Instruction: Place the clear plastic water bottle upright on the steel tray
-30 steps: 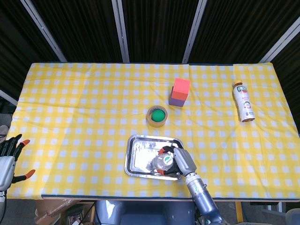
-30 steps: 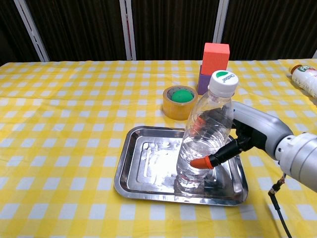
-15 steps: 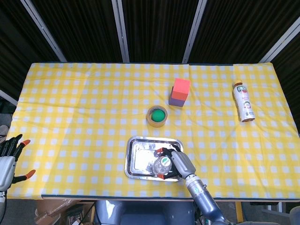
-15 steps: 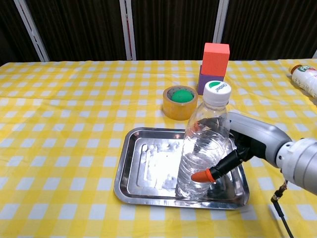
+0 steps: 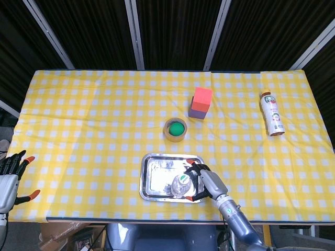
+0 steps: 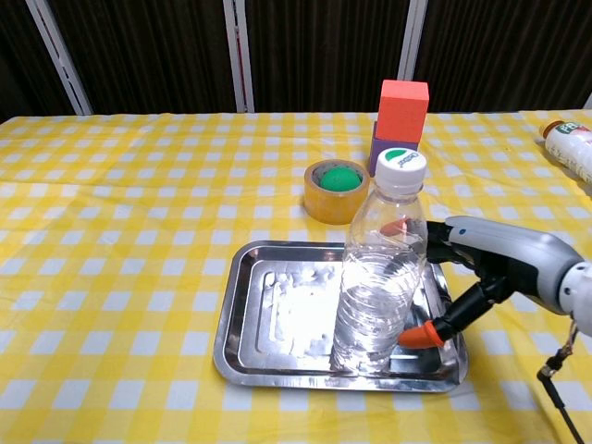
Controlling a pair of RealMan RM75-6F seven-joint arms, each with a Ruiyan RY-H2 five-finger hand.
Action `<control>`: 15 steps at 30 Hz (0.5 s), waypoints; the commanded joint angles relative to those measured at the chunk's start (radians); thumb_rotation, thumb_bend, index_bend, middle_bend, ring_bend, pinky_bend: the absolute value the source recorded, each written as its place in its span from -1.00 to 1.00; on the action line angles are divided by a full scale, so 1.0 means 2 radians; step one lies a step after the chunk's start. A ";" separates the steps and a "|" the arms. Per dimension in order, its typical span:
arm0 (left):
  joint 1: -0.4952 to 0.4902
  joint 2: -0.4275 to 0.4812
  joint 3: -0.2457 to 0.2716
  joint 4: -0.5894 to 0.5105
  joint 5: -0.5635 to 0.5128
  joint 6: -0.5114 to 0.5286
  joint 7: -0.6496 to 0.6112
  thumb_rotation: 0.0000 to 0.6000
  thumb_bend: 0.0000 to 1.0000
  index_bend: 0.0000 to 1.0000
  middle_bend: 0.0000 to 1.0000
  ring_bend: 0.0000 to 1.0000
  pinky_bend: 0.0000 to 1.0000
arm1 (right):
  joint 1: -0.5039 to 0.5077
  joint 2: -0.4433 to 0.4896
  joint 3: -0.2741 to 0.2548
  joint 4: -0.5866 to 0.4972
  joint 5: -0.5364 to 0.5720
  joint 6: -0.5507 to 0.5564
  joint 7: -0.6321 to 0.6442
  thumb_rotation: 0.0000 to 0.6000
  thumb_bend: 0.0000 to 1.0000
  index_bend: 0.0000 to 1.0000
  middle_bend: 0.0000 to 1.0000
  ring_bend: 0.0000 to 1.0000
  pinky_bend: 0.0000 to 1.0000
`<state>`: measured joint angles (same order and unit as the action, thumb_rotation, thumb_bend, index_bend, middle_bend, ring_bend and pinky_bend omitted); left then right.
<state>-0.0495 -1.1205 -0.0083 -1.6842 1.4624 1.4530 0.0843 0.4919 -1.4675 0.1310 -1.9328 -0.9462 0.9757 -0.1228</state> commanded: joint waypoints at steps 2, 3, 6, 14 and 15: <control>0.000 0.000 0.000 0.000 0.001 0.000 0.001 1.00 -0.71 -0.70 -0.98 -1.00 -1.00 | -0.015 0.088 -0.016 -0.038 -0.026 -0.017 0.022 1.00 -0.63 -0.90 -0.52 -0.84 -1.00; 0.000 -0.001 0.000 0.000 0.001 0.000 0.001 1.00 -0.71 -0.70 -0.98 -1.00 -1.00 | -0.020 0.113 -0.020 -0.048 -0.037 -0.020 0.030 1.00 -0.63 -0.90 -0.52 -0.85 -1.00; 0.000 -0.001 0.000 -0.001 0.001 0.001 0.002 1.00 -0.71 -0.70 -0.98 -1.00 -1.00 | -0.036 0.196 -0.039 -0.077 -0.074 -0.031 0.048 1.00 -0.63 -0.90 -0.52 -0.87 -1.00; 0.002 -0.002 0.000 -0.003 0.001 0.005 0.007 1.00 -0.71 -0.70 -0.98 -1.00 -1.00 | -0.115 0.318 -0.090 -0.060 -0.189 0.053 0.060 1.00 -0.64 -0.90 -0.63 -0.90 -1.00; 0.002 -0.003 0.000 -0.003 0.002 0.006 0.008 1.00 -0.71 -0.70 -0.98 -1.00 -1.00 | -0.124 0.312 -0.092 -0.048 -0.199 0.069 0.055 1.00 -0.63 -0.90 -0.65 -0.91 -1.00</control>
<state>-0.0458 -1.1255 -0.0078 -1.6907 1.4651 1.4639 0.1000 0.3307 -0.8524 -0.0069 -2.0757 -1.2478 0.9948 -0.0159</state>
